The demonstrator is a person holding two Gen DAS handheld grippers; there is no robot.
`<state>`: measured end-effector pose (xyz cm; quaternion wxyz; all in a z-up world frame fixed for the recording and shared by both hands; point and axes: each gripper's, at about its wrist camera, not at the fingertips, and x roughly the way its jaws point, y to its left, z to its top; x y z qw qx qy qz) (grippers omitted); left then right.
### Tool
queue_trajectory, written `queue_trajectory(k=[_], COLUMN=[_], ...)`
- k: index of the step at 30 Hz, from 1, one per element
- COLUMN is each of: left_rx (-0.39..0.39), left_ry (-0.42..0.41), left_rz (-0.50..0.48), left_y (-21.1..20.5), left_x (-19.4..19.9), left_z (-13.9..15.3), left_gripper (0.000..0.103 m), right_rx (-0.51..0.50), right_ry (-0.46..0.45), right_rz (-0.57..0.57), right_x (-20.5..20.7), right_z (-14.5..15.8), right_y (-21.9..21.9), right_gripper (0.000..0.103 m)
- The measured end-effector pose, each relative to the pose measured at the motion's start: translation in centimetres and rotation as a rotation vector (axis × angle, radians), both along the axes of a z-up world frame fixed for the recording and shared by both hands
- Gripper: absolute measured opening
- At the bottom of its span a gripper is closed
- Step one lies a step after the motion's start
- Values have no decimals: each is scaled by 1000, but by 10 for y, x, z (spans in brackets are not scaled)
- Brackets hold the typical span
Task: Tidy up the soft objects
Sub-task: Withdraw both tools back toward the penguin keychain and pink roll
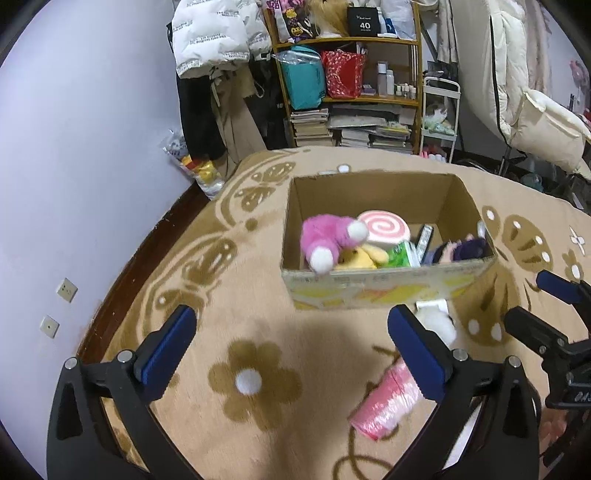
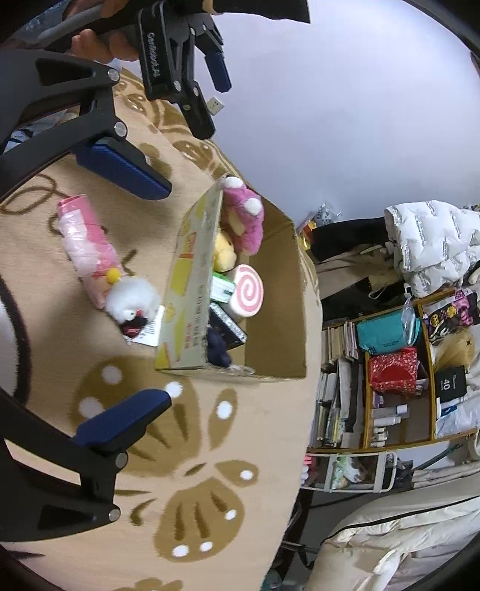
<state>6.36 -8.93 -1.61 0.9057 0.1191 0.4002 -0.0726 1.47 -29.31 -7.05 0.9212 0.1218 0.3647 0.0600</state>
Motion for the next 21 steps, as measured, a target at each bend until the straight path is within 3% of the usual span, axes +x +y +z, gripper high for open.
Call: queue_trajectory(k=[9, 21], left_rx=[1, 33], left_ry=[52, 138], left_rz=[-31, -41], left_y=[-4, -13], left_x=[-25, -15], left_z=[-19, -58], left_gripper=[103, 103], right_rx=[32, 49], right_ry=[40, 120], right_rz=[-26, -37], right_x=[-5, 12], right_z=[-12, -40], right_y=[-8, -11], right_gripper=[103, 103])
